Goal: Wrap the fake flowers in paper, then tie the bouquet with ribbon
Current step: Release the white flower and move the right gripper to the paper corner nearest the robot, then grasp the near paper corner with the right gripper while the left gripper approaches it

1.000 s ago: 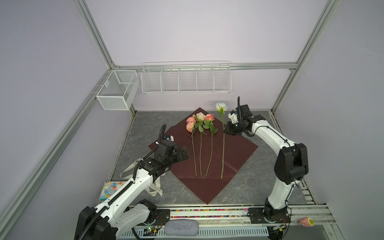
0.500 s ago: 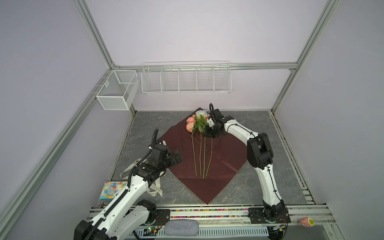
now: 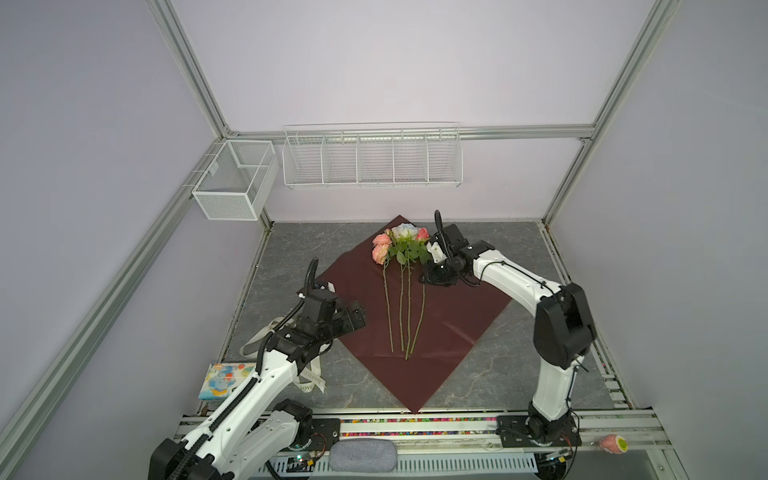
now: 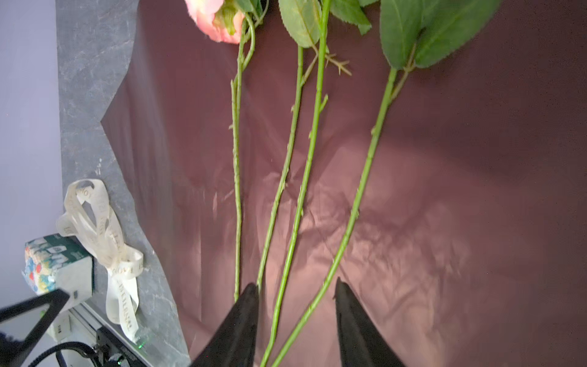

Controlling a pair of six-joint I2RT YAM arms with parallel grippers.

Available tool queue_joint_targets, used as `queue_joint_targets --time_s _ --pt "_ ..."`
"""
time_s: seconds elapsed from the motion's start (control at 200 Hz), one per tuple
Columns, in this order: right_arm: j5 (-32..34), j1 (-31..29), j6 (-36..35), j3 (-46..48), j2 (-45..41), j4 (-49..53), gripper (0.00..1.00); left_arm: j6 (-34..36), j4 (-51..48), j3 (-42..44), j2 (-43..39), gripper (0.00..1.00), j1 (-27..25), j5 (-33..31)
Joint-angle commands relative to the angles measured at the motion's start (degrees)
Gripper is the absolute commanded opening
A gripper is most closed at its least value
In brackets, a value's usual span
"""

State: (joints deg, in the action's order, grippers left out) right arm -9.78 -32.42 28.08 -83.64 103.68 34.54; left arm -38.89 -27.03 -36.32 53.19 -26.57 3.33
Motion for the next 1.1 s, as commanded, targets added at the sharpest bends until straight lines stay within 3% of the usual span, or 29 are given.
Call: queue_joint_targets --time_s 0.0,0.265,0.595,0.715,0.815,0.945,0.98,1.02,1.095 --pt "3.85 -4.14 3.90 12.03 -8.60 -6.53 0.45 -0.62 -0.10 2.04 -0.28 0.99 0.37 2.81" --pt "12.07 -18.28 23.48 35.33 -25.96 -9.93 0.50 -4.03 3.02 6.52 -1.30 1.00 0.29 12.28" --pt "15.92 -31.81 47.10 54.14 -42.50 -14.25 0.60 -3.65 -3.01 8.68 -9.20 1.00 0.00 15.04" --pt "13.91 -32.84 51.02 58.15 -46.15 -18.87 0.68 -4.20 -5.34 7.21 -9.55 1.00 -0.06 17.10" --pt "11.98 -33.79 53.15 59.65 -47.36 -21.28 0.69 -3.86 -8.35 4.56 -8.92 1.00 0.01 18.02" --pt "11.90 -35.47 54.46 62.59 -48.06 -26.02 0.75 -0.08 -9.26 3.38 -8.74 1.00 0.02 16.03" --pt "11.70 -35.60 55.01 63.71 -47.64 -28.48 0.75 2.86 -13.36 1.21 -8.55 1.00 0.07 11.18" --pt "11.89 -35.59 55.20 64.25 -46.91 -30.79 0.76 0.08 -16.17 -0.03 -8.74 1.00 0.12 7.28" --pt "11.02 -35.44 53.92 63.64 -44.64 -33.54 0.76 2.31 -10.69 1.51 -9.37 1.00 0.12 9.84"
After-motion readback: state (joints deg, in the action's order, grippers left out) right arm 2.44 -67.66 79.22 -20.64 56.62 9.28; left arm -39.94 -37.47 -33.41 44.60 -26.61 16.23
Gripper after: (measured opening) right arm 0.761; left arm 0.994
